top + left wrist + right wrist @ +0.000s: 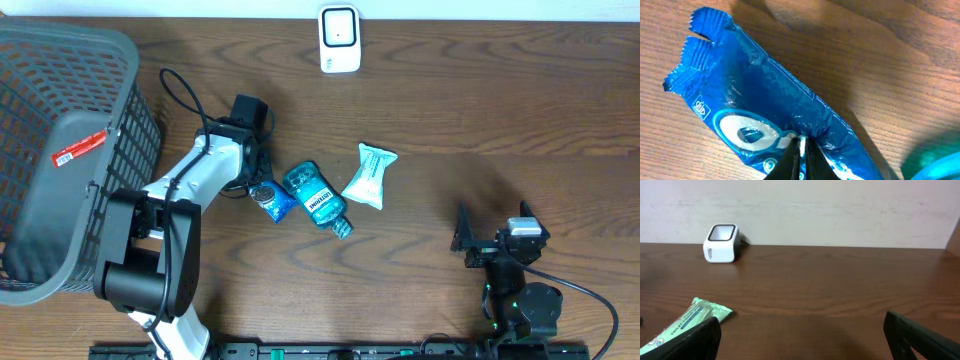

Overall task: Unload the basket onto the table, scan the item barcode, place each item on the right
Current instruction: 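Carry the Oreo pack out and set it left of the bottle, then reach the left gripper into the basket and grasp the red Nescafé stick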

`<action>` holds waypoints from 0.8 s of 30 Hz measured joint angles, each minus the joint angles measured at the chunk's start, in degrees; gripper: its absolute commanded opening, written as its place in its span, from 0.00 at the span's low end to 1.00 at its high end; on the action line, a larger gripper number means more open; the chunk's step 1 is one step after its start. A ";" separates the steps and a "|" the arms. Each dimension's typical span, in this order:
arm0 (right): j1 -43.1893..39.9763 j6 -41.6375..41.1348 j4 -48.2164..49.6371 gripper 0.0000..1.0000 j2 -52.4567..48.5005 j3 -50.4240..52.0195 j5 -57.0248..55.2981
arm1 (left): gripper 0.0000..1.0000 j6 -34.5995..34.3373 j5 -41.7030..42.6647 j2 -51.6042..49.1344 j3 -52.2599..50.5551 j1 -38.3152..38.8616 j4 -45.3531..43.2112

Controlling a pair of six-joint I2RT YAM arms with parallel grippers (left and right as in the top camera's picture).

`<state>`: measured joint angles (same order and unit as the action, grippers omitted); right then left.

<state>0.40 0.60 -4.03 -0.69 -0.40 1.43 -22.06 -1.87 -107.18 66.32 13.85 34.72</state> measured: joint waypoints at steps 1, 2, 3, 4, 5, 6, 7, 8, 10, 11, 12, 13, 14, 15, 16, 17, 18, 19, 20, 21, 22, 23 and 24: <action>0.00 0.00 0.00 0.99 0.00 0.00 0.00 | 0.08 -0.24 -0.02 0.00 0.00 0.09 0.02; 0.00 0.00 0.00 0.99 0.00 0.00 0.00 | 0.07 -0.48 -0.02 0.00 0.02 0.11 0.00; 0.00 0.00 0.00 0.99 0.00 0.00 0.00 | 0.07 -0.59 -0.02 0.00 0.00 0.15 0.02; 0.00 0.00 0.00 0.99 0.00 0.00 0.00 | 0.08 -0.66 -0.02 0.02 0.02 0.15 0.04; 0.00 0.00 0.00 0.99 0.00 0.00 0.00 | 0.08 -0.68 -0.02 0.04 0.02 0.15 0.20; 0.00 0.00 0.00 0.99 0.00 0.00 0.00 | 0.13 -0.66 0.00 0.26 0.07 0.15 0.68; 0.00 0.00 0.00 0.99 0.00 0.00 0.00 | 0.29 -0.55 0.00 0.68 0.15 0.15 1.49; 0.00 0.00 0.00 0.99 0.00 0.00 0.00 | 0.46 -0.68 0.02 1.99 0.48 0.15 2.86; 0.00 0.00 0.00 0.99 0.00 0.00 0.00 | 0.84 -0.39 0.04 3.91 1.40 0.17 4.09; 0.00 0.00 -0.02 0.99 0.00 0.00 0.00 | 0.98 -0.02 0.04 5.90 2.43 0.20 4.68; 0.00 0.00 -0.02 0.99 0.00 0.00 0.00 | 0.98 0.33 0.02 8.55 4.04 0.20 4.98; 0.00 0.00 -0.02 0.99 0.00 0.00 0.00 | 0.98 0.92 0.00 11.26 5.81 0.20 5.09; 0.00 0.02 -0.02 0.99 0.00 0.00 0.00 | 0.98 1.11 -0.09 14.64 8.17 0.17 4.96; 0.00 0.00 0.00 0.99 0.00 0.00 0.00 | 0.98 1.44 -0.44 17.70 10.23 0.13 4.81; 0.00 0.00 -0.02 0.99 0.00 0.00 0.00 | 0.98 1.64 -1.40 21.75 12.72 0.02 4.50; 0.00 0.00 0.00 0.99 0.00 0.00 0.00 | 0.98 1.84 -2.34 24.92 14.40 -0.31 4.42; 0.00 0.00 0.00 0.99 0.00 0.00 0.00 | 0.98 1.99 -4.07 28.70 16.11 -0.98 4.26; 0.00 0.00 0.00 0.99 0.00 0.00 0.00 | 0.98 1.88 -5.95 31.95 17.29 -2.23 4.26; 0.00 0.00 0.00 0.99 0.00 0.00 0.00 | 0.98 1.36 -8.02 34.93 18.05 -4.07 4.26; 0.00 0.00 0.00 0.99 0.00 0.00 0.00 | 0.98 0.90 -9.55 37.13 18.43 -6.05 4.35; 0.00 0.00 0.00 0.99 0.00 0.00 0.00 | 0.98 0.26 -10.97 38.77 18.58 -8.33 4.48; 0.00 0.00 0.00 0.99 0.00 0.00 0.00 | 0.98 -0.85 -12.35 40.30 18.60 -11.30 4.94; 0.00 0.00 0.00 0.99 0.00 0.00 0.00 | 0.98 -2.05 -13.55 41.16 18.60 -14.14 5.44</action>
<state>0.40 0.60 -4.03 -0.69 -0.40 1.43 -24.12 -15.42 -66.02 84.93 -0.30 40.16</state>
